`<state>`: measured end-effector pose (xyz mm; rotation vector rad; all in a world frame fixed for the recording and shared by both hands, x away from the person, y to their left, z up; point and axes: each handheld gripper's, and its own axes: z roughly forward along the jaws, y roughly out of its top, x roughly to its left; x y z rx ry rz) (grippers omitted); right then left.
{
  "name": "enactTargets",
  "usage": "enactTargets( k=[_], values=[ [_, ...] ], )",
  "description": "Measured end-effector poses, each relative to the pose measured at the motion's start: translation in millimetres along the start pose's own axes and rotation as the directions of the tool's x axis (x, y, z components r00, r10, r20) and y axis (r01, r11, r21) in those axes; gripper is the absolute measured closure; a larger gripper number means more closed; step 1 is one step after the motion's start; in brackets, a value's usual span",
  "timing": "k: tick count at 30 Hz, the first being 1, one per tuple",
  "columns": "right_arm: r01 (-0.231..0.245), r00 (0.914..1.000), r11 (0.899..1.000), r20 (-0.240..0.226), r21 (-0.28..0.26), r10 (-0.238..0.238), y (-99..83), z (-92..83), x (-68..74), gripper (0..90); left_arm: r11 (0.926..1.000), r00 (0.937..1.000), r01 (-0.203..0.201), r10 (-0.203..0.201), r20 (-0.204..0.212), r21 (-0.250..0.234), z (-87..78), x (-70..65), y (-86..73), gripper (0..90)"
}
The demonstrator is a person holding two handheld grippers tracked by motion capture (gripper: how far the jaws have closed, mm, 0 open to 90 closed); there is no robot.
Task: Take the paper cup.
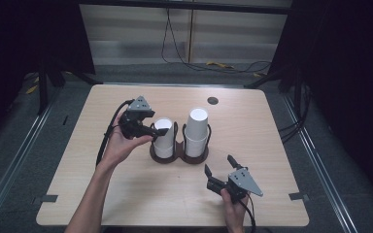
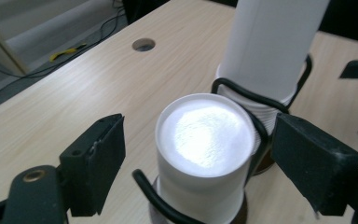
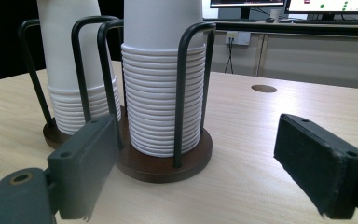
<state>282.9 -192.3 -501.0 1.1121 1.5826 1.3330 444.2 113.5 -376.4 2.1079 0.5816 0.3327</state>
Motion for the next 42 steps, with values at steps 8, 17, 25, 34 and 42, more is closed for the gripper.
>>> enactTargets(
  k=[8, 17, 25, 34, 42],
  values=[
    [0.003, 1.0000, 1.000, 0.005, 0.001, -0.003, 0.1, 0.4, 0.2, 13.2, 0.9965, 0.9989, -0.014, 0.010, 0.047, 0.083, 9.1, 3.2, 7.2, 19.7],
    [0.006, 1.0000, 1.000, 0.001, 0.001, -0.006, 0.0, 0.2, 0.4, 13.3, 0.9898, 0.9963, -0.030, 0.019, 0.084, 0.139, 16.3, 7.8, 13.0, 18.5],
    [0.003, 1.0000, 1.000, -0.007, -0.003, -0.004, -0.1, 0.4, 0.0, 13.2, 0.9794, 0.9926, -0.055, 0.032, 0.117, 0.194, 22.4, 7.4, 17.2, 29.9],
    [0.006, 0.9999, 1.000, -0.009, -0.006, -0.006, -0.3, 0.2, -0.4, 13.3, 0.9674, 0.9926, -0.063, 0.035, 0.117, 0.245, 28.8, 6.7, 18.7, 31.1],
    [0.006, 1.0000, 1.000, -0.006, -0.003, -0.006, -0.2, 0.3, -0.1, 13.2, 0.9565, 0.9926, -0.061, 0.029, 0.118, 0.285, 36.8, 6.6, 17.6, 28.6]
  ],
)
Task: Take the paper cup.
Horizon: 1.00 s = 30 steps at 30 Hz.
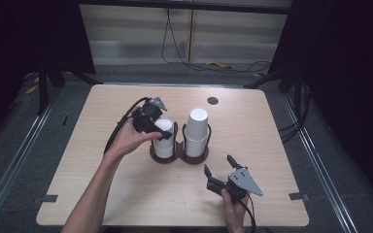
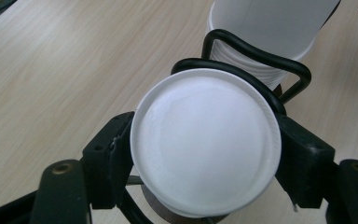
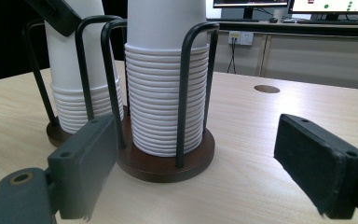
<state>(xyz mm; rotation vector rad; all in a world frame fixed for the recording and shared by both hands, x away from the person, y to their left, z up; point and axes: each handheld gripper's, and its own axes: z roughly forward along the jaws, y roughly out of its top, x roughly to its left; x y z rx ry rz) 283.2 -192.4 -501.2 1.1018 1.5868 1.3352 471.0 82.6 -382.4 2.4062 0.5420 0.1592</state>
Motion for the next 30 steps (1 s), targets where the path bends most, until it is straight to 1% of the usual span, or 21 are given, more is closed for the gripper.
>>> enactTargets(
  k=[2, 5, 6, 7, 9, 12, 13, 14, 15, 17, 19, 22, 25, 27, 30],
  values=[
    [-0.001, 1.0000, 1.000, -0.002, -0.001, 0.001, 0.0, 0.2, -0.1, 13.3, 1.0000, 1.0000, -0.003, 0.003, -0.001, 0.007, 0.3, 0.0, 0.2, 28.7],
    [-0.001, 1.0000, 1.000, -0.001, 0.000, 0.001, -0.1, 0.0, -0.3, 13.3, 0.9999, 0.9999, -0.003, 0.003, -0.015, 0.015, 1.7, -2.1, 1.1, 28.8],
    [0.000, 1.0000, 1.000, -0.002, -0.001, 0.000, -0.1, 0.0, -0.3, 13.3, 0.9998, 0.9998, -0.010, 0.010, -0.016, 0.019, 2.3, -2.4, 1.4, 28.9],
    [0.000, 1.0000, 1.000, -0.001, -0.001, 0.000, 0.0, 0.0, -0.2, 13.3, 0.9998, 0.9999, 0.001, 0.000, -0.015, 0.021, 3.0, -2.9, 1.4, 28.9],
    [0.000, 1.0000, 1.000, -0.002, -0.002, 0.000, -0.1, 0.0, -0.2, 13.3, 0.9996, 0.9999, -0.004, 0.005, -0.009, 0.029, 2.9, -1.8, 1.4, 29.2],
    [0.000, 1.0000, 1.000, -0.003, -0.001, 0.000, -0.1, -0.1, 0.0, 13.3, 0.9998, 0.9999, 0.001, 0.000, -0.010, 0.022, 2.7, -2.4, 1.3, 29.7],
    [0.000, 1.0000, 1.000, -0.003, -0.002, 0.000, 0.0, 0.0, -0.2, 13.3, 0.9992, 0.9997, -0.021, 0.022, -0.012, 0.032, 1.5, -2.1, 1.9, 30.0],
    [0.000, 1.0000, 1.000, -0.003, -0.002, 0.000, 0.0, 0.0, -0.2, 13.3, 0.9992, 0.9997, -0.021, 0.022, -0.012, 0.032, 1.5, -2.1, 1.9, 30.1],
    [0.000, 1.0000, 1.000, -0.001, -0.001, 0.000, 0.0, 0.0, -0.1, 13.3, 0.9996, 0.9998, -0.012, 0.013, -0.015, 0.024, 1.9, -3.2, 1.9, 30.1],
    [0.000, 1.0000, 1.000, -0.003, -0.001, 0.000, -0.1, -0.1, -0.1, 13.4, 0.9994, 0.9998, -0.015, 0.016, -0.012, 0.031, 1.1, -3.8, 3.1, 30.2],
    [0.000, 1.0000, 1.000, -0.003, -0.001, 0.000, -0.1, -0.1, -0.1, 13.3, 0.9996, 0.9999, -0.007, 0.007, -0.012, 0.028, 1.0, -4.2, 3.4, 30.4],
    [0.000, 1.0000, 1.000, -0.003, -0.002, 0.000, -0.1, -0.1, -0.2, 13.4, 0.9997, 0.9999, -0.014, 0.014, -0.010, 0.020, -0.8, -2.9, 3.8, 30.6],
    [0.000, 1.0000, 1.000, -0.002, -0.001, 0.000, -0.1, 0.0, -0.3, 13.4, 0.9999, 0.9999, -0.005, 0.005, -0.010, 0.009, -2.7, -2.5, 3.8, 30.8],
    [0.000, 1.0000, 1.000, -0.003, -0.002, 0.000, -0.1, 0.0, -0.2, 13.3, 0.9998, 0.9998, -0.016, 0.016, -0.009, -0.009, -7.1, -2.6, 4.7, 30.9],
    [-0.002, 1.0000, 1.000, -0.001, -0.001, 0.002, 0.0, 0.0, -0.1, 13.3, 0.9999, 0.9998, -0.015, 0.015, -0.013, -0.006, -9.2, -3.5, 5.7, 30.9]
  ],
)
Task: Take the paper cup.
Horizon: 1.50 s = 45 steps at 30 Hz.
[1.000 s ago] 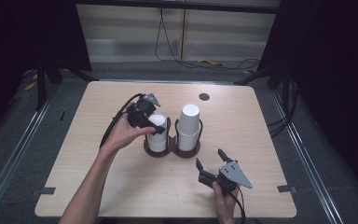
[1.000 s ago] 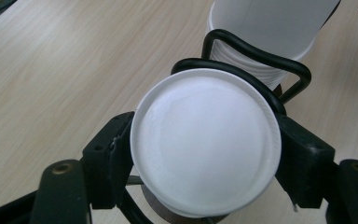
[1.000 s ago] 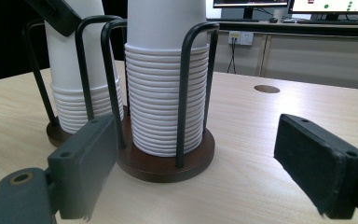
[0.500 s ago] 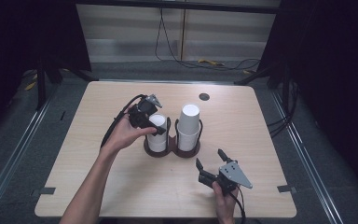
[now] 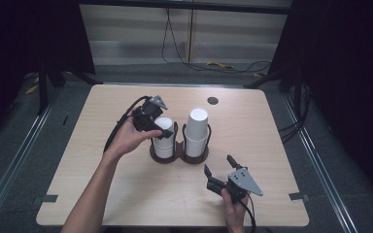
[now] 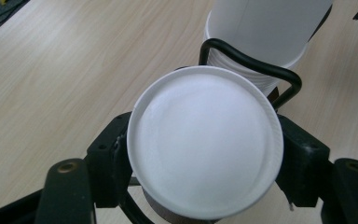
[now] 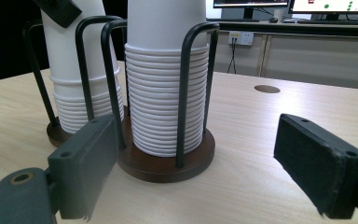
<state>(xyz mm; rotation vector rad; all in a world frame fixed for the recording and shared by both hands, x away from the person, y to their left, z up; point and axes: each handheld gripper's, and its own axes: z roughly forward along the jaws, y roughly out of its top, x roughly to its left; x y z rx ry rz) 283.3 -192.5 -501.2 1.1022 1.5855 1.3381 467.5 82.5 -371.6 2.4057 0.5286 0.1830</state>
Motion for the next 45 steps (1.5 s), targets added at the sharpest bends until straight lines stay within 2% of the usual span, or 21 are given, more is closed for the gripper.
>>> enactTargets(
  k=[13, 17, 18, 19, 28, 32, 33, 37, 45],
  values=[
    [-0.002, 1.0000, 1.000, -0.001, 0.001, 0.002, 0.0, 0.1, 0.0, 13.3, 0.9999, 0.9999, 0.006, -0.005, 0.012, -0.010, -6.8, 1.0, 0.7, 31.0],
    [-0.002, 1.0000, 1.000, -0.005, 0.002, 0.002, 0.1, 0.0, -0.1, 13.3, 0.9999, 0.9998, -0.003, 0.004, 0.018, -0.017, -8.7, 0.5, 1.2, 31.1],
    [-0.002, 1.0000, 1.000, -0.005, 0.002, 0.002, 0.1, 0.0, -0.1, 13.3, 0.9998, 0.9997, -0.018, 0.018, 0.017, -0.010, -9.8, 1.1, 1.9, 31.1],
    [-0.004, 1.0000, 1.000, -0.003, 0.004, 0.004, 0.2, 0.1, 0.1, 13.3, 0.9997, 1.0000, -0.005, 0.006, 0.006, -0.023, -12.0, -0.3, 2.9, 31.1],
    [-0.004, 1.0000, 1.000, -0.002, 0.005, 0.004, 0.2, 0.2, 0.1, 13.3, 0.9992, 0.9999, -0.013, 0.013, 0.006, -0.037, -21.0, 0.6, 4.9, 31.5],
    [-0.005, 1.0000, 1.000, -0.004, 0.004, 0.005, 0.2, 0.0, -0.1, 13.3, 0.9984, 1.0000, 0.003, -0.003, 0.004, -0.057, -24.7, 0.8, 4.5, 31.6],
    [-0.005, 1.0000, 1.000, -0.004, 0.004, 0.005, 0.2, 0.0, -0.1, 13.3, 0.9987, 0.9999, -0.010, 0.010, 0.006, -0.051, -26.0, 1.4, 4.7, 31.7],
    [-0.005, 1.0000, 1.000, -0.004, 0.004, 0.005, 0.2, 0.0, -0.1, 13.3, 0.9972, 1.0000, 0.002, -0.002, 0.008, -0.074, -28.7, 0.0, 5.8, 31.8],
    [-0.003, 1.0000, 1.000, -0.001, 0.002, 0.003, 0.1, -0.1, 0.0, 13.3, 0.9934, 0.9998, -0.012, 0.011, -0.015, -0.114, -39.3, -3.5, 8.3, 32.4]
  ],
)
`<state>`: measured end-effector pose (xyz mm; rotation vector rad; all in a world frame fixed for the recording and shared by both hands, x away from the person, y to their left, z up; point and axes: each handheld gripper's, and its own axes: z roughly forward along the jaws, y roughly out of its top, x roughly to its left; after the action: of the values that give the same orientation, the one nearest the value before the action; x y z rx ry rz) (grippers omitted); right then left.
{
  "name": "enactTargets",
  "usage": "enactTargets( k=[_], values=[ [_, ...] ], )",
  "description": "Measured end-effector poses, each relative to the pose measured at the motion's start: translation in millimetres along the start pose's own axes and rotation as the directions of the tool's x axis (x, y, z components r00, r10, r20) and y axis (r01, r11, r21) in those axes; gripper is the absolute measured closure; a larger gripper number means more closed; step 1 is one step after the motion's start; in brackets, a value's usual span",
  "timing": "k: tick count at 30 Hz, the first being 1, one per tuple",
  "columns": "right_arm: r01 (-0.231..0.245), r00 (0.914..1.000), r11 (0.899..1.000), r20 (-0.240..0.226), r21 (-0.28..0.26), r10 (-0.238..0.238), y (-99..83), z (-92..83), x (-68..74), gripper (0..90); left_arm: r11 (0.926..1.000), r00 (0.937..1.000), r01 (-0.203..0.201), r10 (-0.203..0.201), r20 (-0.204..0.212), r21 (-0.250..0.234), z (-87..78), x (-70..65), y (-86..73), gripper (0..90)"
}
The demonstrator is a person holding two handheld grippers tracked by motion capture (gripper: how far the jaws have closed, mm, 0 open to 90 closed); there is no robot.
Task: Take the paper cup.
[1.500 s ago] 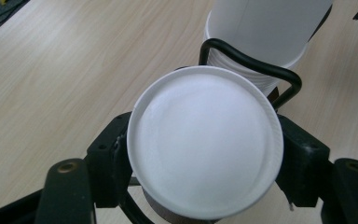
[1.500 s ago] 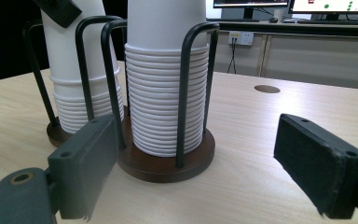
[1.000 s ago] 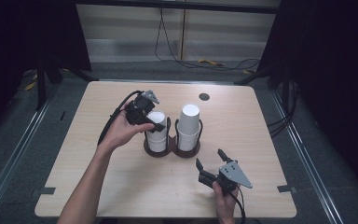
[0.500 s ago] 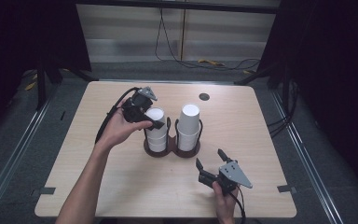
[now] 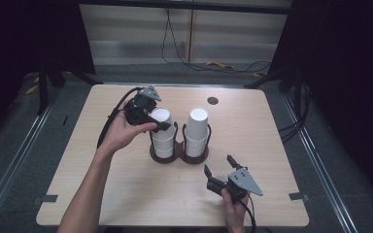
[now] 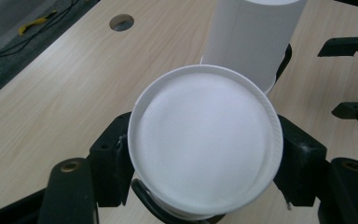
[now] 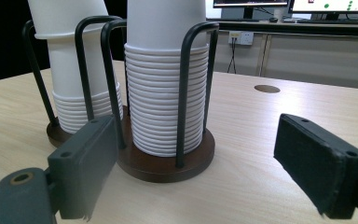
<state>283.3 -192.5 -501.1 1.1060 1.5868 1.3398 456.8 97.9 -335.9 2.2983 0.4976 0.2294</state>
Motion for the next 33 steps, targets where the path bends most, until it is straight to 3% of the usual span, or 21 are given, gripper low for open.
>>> enactTargets(
  k=[17, 33],
  values=[
    [0.004, 1.0000, 1.000, 0.000, 0.001, -0.004, -0.1, 0.0, -0.1, 13.3, 0.9981, 1.0000, 0.001, -0.002, -0.009, -0.062, -14.0, -0.1, -0.3, 32.8],
    [0.005, 1.0000, 1.000, -0.001, 0.000, -0.005, -0.1, 0.0, -0.2, 13.3, 0.9820, 0.9994, 0.030, -0.032, -0.011, -0.187, -31.5, -3.5, -13.8, 32.8]
  ],
)
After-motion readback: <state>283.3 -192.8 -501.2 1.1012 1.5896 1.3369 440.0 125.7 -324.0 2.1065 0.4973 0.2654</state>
